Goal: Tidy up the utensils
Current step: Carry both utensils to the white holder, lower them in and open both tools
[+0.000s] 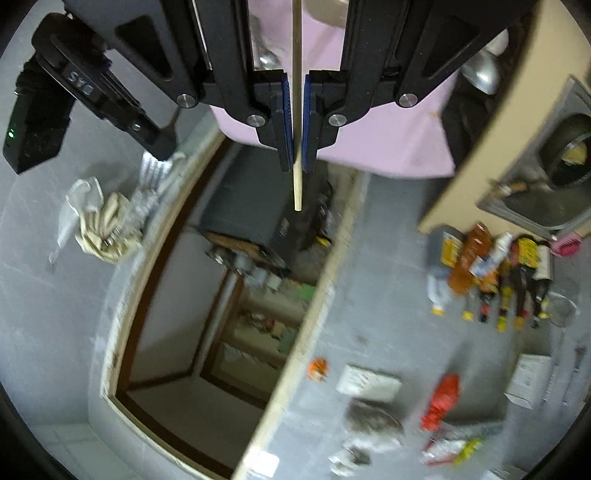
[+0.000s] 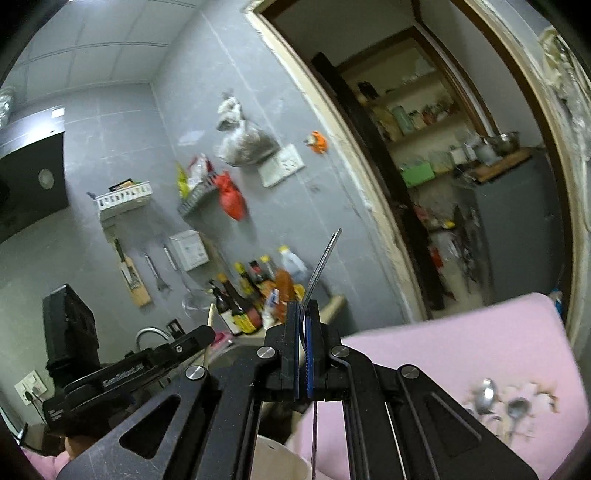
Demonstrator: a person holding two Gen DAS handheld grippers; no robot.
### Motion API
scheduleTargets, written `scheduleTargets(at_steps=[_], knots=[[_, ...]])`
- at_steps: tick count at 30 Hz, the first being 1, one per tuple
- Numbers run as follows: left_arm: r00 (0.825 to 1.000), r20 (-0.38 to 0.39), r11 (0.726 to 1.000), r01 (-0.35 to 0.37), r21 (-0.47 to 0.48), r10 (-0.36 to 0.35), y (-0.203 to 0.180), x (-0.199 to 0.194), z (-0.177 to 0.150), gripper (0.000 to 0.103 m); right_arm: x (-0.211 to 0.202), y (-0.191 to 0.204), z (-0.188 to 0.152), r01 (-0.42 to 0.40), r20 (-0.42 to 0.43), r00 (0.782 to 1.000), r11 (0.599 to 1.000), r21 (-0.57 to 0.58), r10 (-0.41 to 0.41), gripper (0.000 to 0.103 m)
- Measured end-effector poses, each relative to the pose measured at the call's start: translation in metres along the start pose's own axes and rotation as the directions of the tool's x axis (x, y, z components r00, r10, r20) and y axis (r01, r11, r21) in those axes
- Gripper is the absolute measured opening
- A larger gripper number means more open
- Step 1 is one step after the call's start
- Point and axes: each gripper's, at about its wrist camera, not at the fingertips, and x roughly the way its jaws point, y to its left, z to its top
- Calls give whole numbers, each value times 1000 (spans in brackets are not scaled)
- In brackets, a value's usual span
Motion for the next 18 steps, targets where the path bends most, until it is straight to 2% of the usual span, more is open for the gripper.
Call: scheduleTargets(at_steps=[6,10,18], knots=[[996,74,997,-49,-62,54,65,-9,17,5,21,37,-23,9,15,1000,1000,-29,-9,3],[993,101,995,-55,-82,64,95,-4,11,5,26,47,-45,68,9,998,995,-71,-67,3],[986,158,997,-46,-54,54,118,11,-16,5,39,43,-76,139,-11,990,986,-87,-140,3]])
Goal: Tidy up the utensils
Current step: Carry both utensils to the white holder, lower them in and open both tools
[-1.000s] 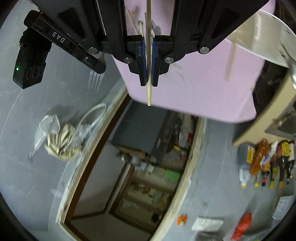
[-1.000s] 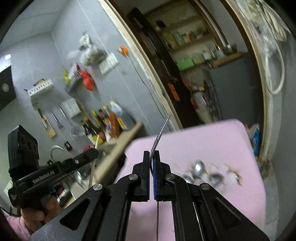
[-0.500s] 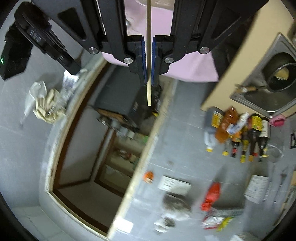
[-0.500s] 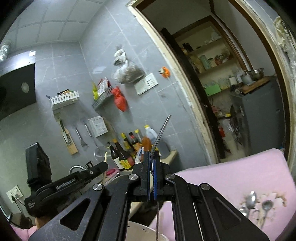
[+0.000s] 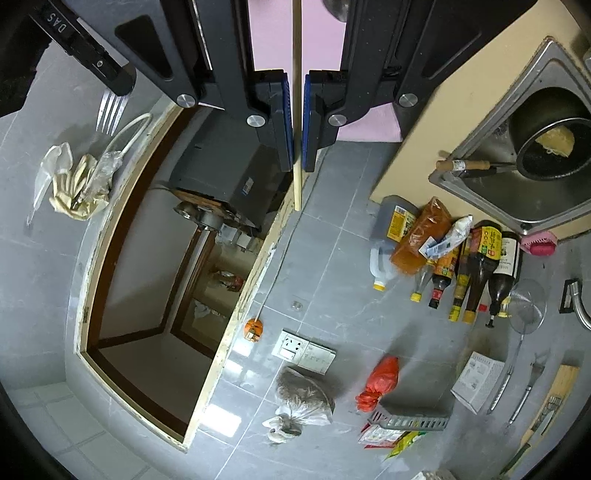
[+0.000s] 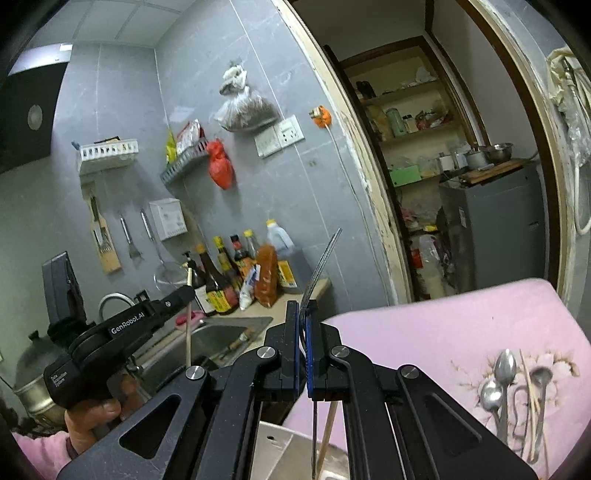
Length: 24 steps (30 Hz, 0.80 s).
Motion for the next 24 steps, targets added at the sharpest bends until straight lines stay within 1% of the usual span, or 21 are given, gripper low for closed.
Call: scheduleTargets(at_steps=[7,10,13,16,21,24], knots=[[999,46,999,-30,35,28,4,-6,-27,5,9,-1,-26,1,-35,999,1000,-2,-1,3],[999,48,999,-23,34,21,4,-10,-38,5,12,0,-35,-6,-55,998,1000,-5,6,3],[998,46,997,-35,63,32,1,-13,-48,5,14,0,-42,-15,-78,997,1000,-13,14,3],[999,17,996,-39,80,38,-1,-15,-53,5,16,-2,-47,-19,-108,994,1000,-15,17,3],[996,-84,995,-32,97,40,-6,-18,-55,5,15,0,-47,-35,-145,989,999,-22,31,3],[992,-120,994,-37,99,48,-9,-24,-54,6,12,1,-43,-49,-173,984,998,-28,44,4]])
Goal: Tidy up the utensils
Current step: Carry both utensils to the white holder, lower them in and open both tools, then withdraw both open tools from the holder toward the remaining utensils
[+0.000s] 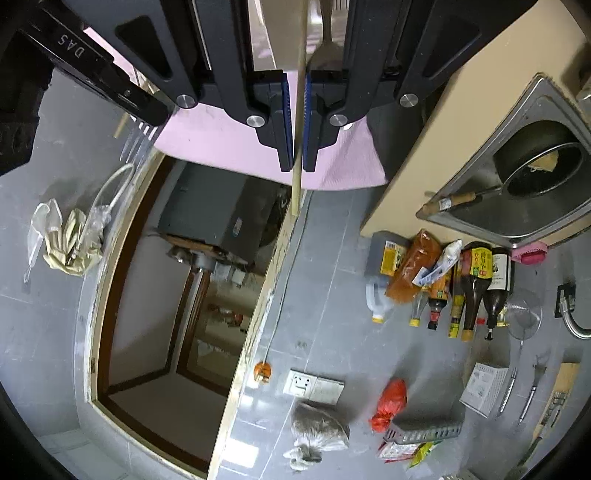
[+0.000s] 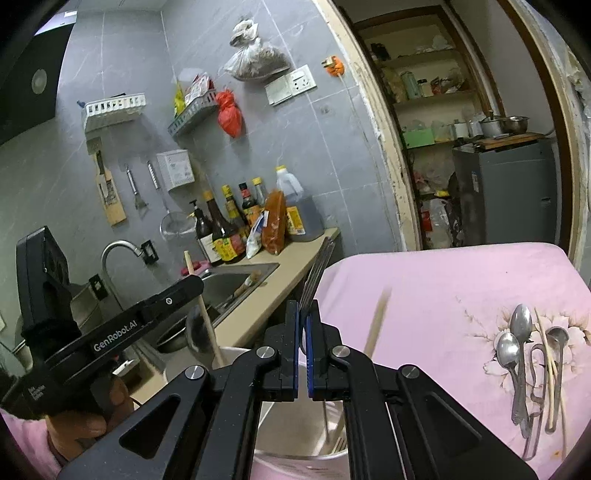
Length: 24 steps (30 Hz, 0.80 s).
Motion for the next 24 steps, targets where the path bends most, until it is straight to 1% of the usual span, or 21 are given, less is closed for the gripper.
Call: scheduleTargets(at_steps=[2,3,4,5,6,7,9,11,13,14,16,17,19,20,22,23,24], knots=[[1000,-23,1000,-4,-11,3,-2,-3,1,6,-5,-1,3,-8,-5,1000,1000,4,8,4],[999,-38,1000,-1,-21,0,-2,-4,2,9,-7,-1,5,-9,-4,1000,1000,4,9,6],[999,-54,1000,2,-30,-4,-2,-6,4,17,-10,-1,8,-13,-3,1000,1000,5,13,11],[998,-63,999,-2,-38,0,-2,-8,5,21,-13,-2,10,-19,1,1000,1000,6,19,14],[998,-68,999,-1,-47,-3,-3,-9,6,29,-17,-2,15,-23,9,1000,1000,6,23,18],[997,-72,998,1,-57,-6,-3,-10,7,35,-20,-3,19,-25,13,1000,1000,6,24,18],[997,-77,997,-9,-74,3,-5,-14,10,38,-29,-5,30,-28,27,999,1000,6,28,18],[997,-78,997,-19,-81,12,-11,-19,17,42,-38,-7,40,-22,42,999,1000,3,22,24],[997,-68,997,-26,-77,20,-19,-23,23,53,-49,-12,51,-9,63,998,1000,2,9,42],[998,-63,997,-27,-76,22,-24,-25,27,57,-55,-15,55,-3,74,997,1000,1,3,45],[999,-48,997,-20,-73,17,-35,-29,34,68,-68,-22,64,21,93,995,1000,-5,-21,55],[999,-37,997,-19,-70,16,-42,-31,37,71,-75,-27,68,36,102,994,999,-8,-35,57],[1000,-15,998,-18,-59,17,-54,-33,41,80,-87,-35,74,62,120,991,998,-11,-60,66],[1000,-1,999,-17,-50,17,-62,-35,42,82,-93,-40,77,79,130,989,997,-13,-76,68],[1000,21,999,-18,-33,19,-77,-36,44,90,-105,-50,82,114,152,982,993,-16,-110,78],[999,32,1000,-20,-24,21,-85,-37,44,92,-112,-55,84,134,163,978,991,-20,-129,80],[999,43,1000,-23,-13,23,-93,-37,44,95,-116,-59,86,147,169,975,989,-22,-141,85]])
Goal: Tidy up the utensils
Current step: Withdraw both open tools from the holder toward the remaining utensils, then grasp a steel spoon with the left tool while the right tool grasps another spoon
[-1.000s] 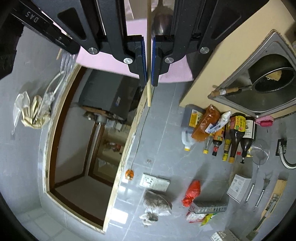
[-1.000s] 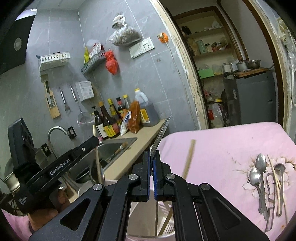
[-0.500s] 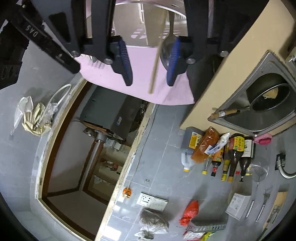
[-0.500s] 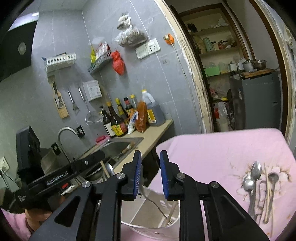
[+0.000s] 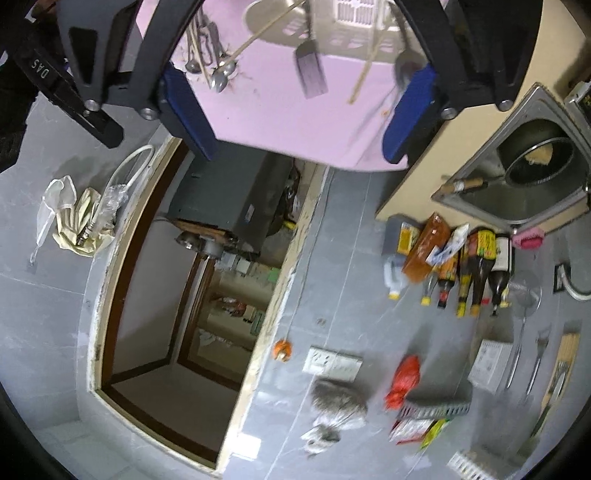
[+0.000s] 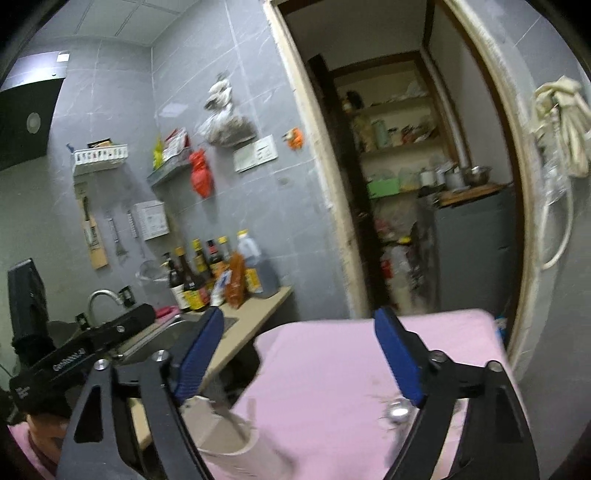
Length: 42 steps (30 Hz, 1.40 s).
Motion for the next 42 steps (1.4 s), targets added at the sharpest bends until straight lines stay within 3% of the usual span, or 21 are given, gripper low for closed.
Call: scheduleTargets(at_steps=[4,9,22,34,42], knots=[[1000,29,999,-9,48,7,-30,2,-6,102,-16,-24,7,71,25,997,997,-28,-70,94],[999,35,995,2,104,-6,-66,10,-22,102,-32,-55,10,138,38,990,989,-49,-136,101],[1000,28,988,7,157,-11,-132,44,-69,102,-43,-121,-2,232,27,973,970,-65,-231,101],[996,-76,978,-25,209,41,-156,86,-108,102,-20,-174,-37,246,-86,965,969,-31,-248,101],[970,-233,987,-26,161,64,-148,131,-131,102,25,-205,-68,170,-249,957,984,57,-151,100]])
